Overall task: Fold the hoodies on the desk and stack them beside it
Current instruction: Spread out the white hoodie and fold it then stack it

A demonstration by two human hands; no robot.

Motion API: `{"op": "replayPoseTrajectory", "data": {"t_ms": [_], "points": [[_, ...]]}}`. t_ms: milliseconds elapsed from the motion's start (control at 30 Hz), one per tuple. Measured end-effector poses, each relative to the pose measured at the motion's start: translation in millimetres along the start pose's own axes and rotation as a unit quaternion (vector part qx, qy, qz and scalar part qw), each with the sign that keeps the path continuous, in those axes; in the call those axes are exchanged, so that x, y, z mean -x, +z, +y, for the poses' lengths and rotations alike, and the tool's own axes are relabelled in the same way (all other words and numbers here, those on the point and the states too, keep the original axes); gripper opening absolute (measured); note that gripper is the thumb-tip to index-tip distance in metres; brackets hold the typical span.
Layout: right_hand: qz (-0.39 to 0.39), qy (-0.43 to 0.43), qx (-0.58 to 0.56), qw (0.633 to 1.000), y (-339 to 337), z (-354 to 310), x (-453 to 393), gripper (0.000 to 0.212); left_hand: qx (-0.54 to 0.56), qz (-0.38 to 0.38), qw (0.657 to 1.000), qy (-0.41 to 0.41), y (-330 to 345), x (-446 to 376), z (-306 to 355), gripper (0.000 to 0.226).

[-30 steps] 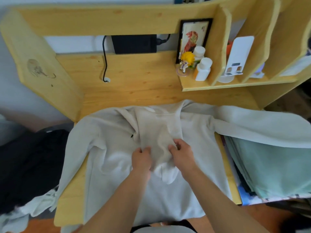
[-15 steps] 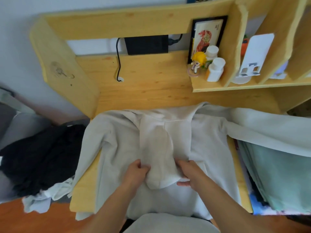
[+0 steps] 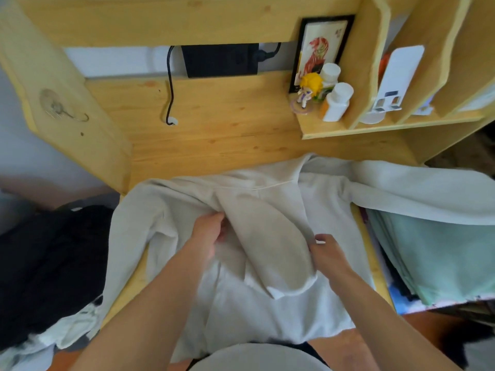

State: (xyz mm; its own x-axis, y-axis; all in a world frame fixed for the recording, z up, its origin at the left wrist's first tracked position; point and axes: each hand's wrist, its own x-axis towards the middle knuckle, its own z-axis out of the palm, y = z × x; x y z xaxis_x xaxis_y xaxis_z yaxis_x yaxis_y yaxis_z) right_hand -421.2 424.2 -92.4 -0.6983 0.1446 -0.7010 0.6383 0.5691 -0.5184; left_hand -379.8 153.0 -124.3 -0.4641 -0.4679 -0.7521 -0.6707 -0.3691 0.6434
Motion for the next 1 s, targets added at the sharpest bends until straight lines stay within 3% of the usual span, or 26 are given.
{"op": "replayPoseTrajectory", "data": {"t_ms": [100, 167, 300, 400, 433, 533, 633, 733, 800, 867, 900, 1000], "points": [[-0.021, 0.027, -0.001, 0.999, 7.3, -2.2, -5.3, 0.019, -0.032, -0.034, 0.999, -0.023, 10.7, -13.7, 3.9, 0.018], [0.003, 0.041, -0.032, 0.999, 4.7, -1.2, -8.8, 0.011, -0.073, 0.016, 0.997, -0.007, 11.8, -15.5, 10.3, 0.015], [0.046, 0.009, -0.179, 0.983, -18.3, -9.1, -6.2, 0.017, -0.097, 0.181, 0.971, 0.119, -26.3, -7.4, 57.5, 0.037], [0.006, -0.007, -0.224, 0.975, -25.1, -12.8, 6.4, 0.021, -0.171, 0.172, 0.943, 0.229, -57.7, 6.2, 84.2, 0.029], [-0.001, -0.007, -0.216, 0.976, -22.7, -11.4, 8.3, 0.02, -0.216, 0.167, 0.934, 0.231, -65.3, 7.1, 85.0, 0.025], [-0.052, 0.032, -0.106, 0.993, -15.2, 0.0, 10.0, 0.017, -0.284, 0.217, 0.926, 0.12, -79.4, 3.2, 60.5, 0.03], [-0.114, 0.057, 0.131, 0.983, -11.9, 22.5, 6.6, 0.02, -0.149, 0.148, 0.978, -0.006, -60.1, 21.6, 8.1, 0.024], [0.014, -0.004, 0.123, 0.992, -11.8, 29.6, 2.9, 0.025, -0.003, 0.079, 0.992, -0.1, -23.3, 55.8, -30.9, 0.027], [0.059, -0.046, 0.112, 0.991, -9.8, 23.5, 2.2, 0.014, 0.008, 0.09, 0.991, -0.096, -6.7, 54.7, -48.9, 0.044], [0.044, -0.063, 0.128, 0.989, -3.7, 16.3, 1.9, 0.007, -0.057, 0.118, 0.989, -0.062, 3.8, 30.0, -71.3, 0.079], [0.034, -0.062, 0.14, 0.988, 0.9, 13.7, 2.0, 0.008, -0.085, 0.13, 0.987, -0.048, 7.4, 21.3, -79.0, 0.087], [0.016, -0.015, 0.148, 0.989, 15.2, 9.5, 2.5, 0.026, -0.136, 0.133, 0.981, -0.039, 15.2, 50.9, -59.6, 0.079]]}}
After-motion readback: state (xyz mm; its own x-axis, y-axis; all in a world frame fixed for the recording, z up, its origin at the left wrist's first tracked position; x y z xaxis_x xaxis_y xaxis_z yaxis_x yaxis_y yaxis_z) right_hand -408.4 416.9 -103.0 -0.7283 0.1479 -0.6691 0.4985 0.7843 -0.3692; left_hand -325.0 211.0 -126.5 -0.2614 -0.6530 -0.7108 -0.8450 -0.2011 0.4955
